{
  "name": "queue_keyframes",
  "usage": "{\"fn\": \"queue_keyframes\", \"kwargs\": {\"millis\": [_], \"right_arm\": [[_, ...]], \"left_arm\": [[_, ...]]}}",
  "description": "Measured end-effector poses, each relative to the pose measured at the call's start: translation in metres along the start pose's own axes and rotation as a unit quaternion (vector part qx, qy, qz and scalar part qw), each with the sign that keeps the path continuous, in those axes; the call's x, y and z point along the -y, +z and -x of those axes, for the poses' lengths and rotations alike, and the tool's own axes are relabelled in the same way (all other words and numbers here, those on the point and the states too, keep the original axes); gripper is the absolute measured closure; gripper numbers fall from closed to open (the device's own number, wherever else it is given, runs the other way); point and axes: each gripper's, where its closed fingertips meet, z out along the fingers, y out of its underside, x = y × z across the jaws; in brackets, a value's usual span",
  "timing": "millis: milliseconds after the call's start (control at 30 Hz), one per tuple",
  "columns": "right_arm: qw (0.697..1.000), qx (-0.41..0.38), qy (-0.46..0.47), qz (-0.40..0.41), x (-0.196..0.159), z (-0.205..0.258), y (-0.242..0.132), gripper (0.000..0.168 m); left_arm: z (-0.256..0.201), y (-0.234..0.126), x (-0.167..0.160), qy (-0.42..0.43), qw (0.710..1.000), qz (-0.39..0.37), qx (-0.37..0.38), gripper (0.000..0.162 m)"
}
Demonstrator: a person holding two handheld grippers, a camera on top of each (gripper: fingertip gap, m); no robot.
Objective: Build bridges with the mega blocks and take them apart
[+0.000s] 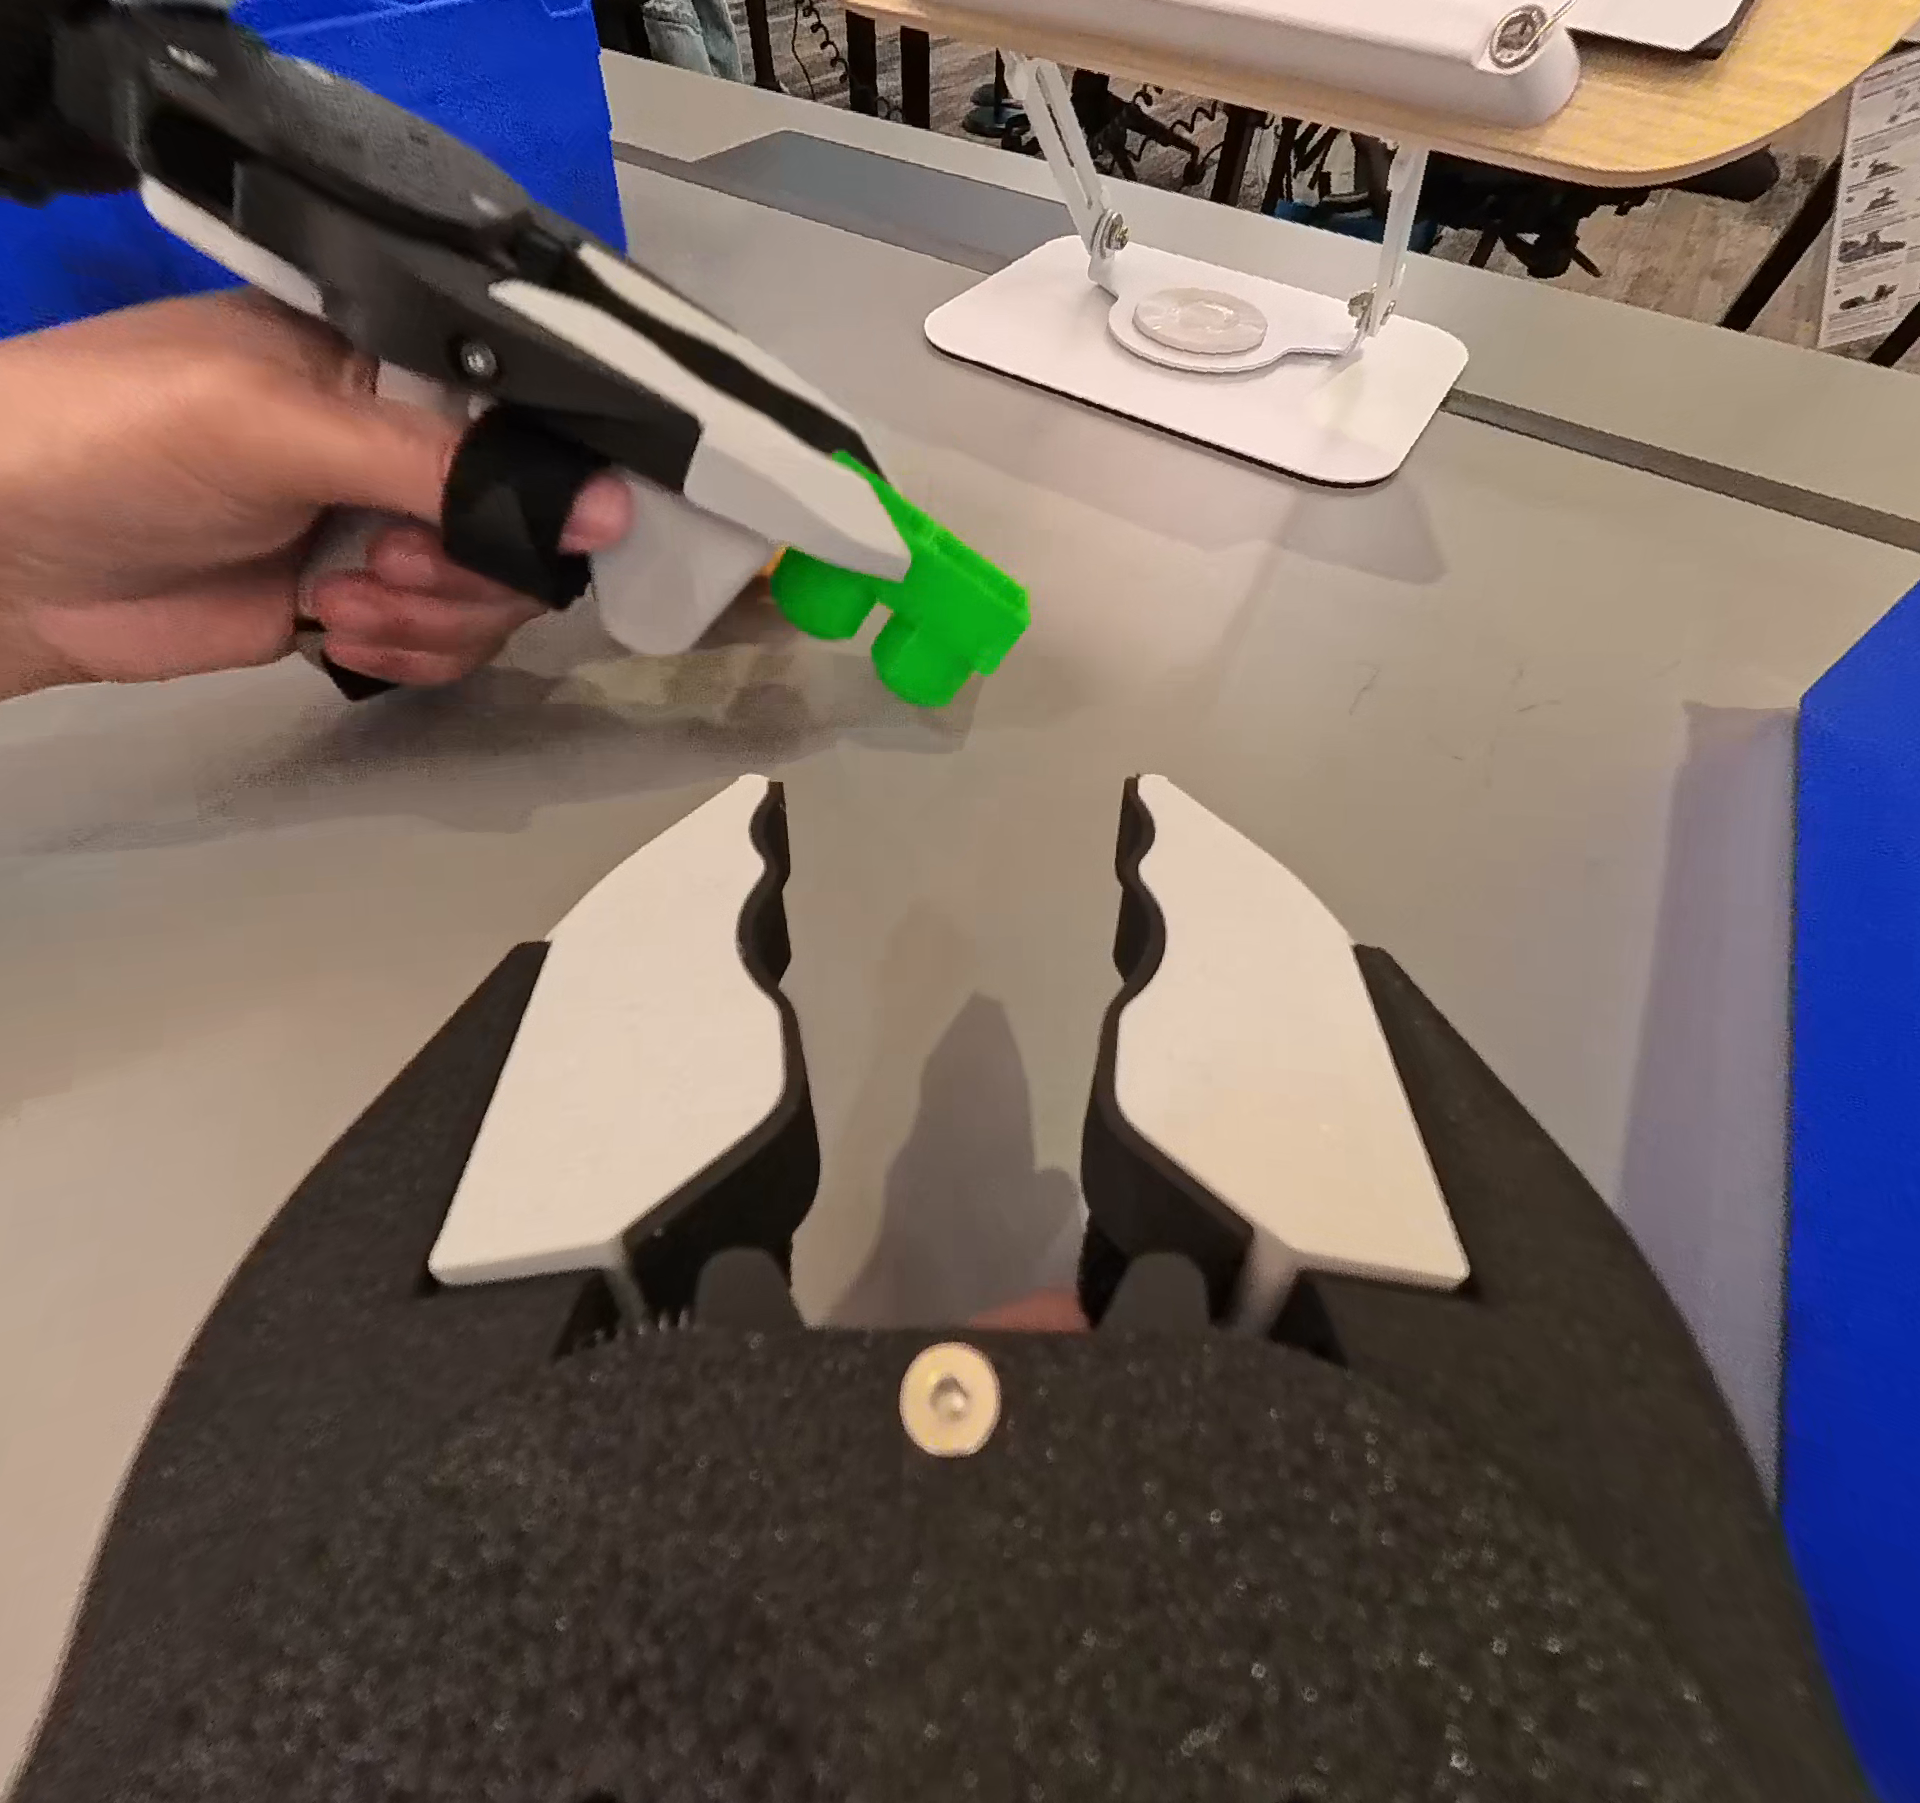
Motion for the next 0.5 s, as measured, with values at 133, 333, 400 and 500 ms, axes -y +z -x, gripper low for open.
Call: {"fn": "queue_keyframes", "kwargs": {"millis": [133,333,400,500], "right_arm": [[1.0,0.002,0.0,0.003,-0.001,0.0,0.0,0.108],[1.0,0.002,0.0,0.004,-0.001,0.001,0.0,0.108],[1.0,0.004,0.001,0.004,-0.001,0.0,0.0,0.107],[1.0,0.005,0.003,0.004,-0.001,0.0,0.0,0.108]], "left_arm": [[0.002,0.0,-0.011,0.001,1.0,0.006,0.006,0.121],[-0.005,-0.012,-0.02,0.022,1.0,0.016,0.009,0.11],[-0.01,-0.025,-0.021,0.028,0.999,0.012,0.014,0.106],[-0.022,-0.063,-0.024,0.033,0.999,0.0,0.022,0.104]]}}
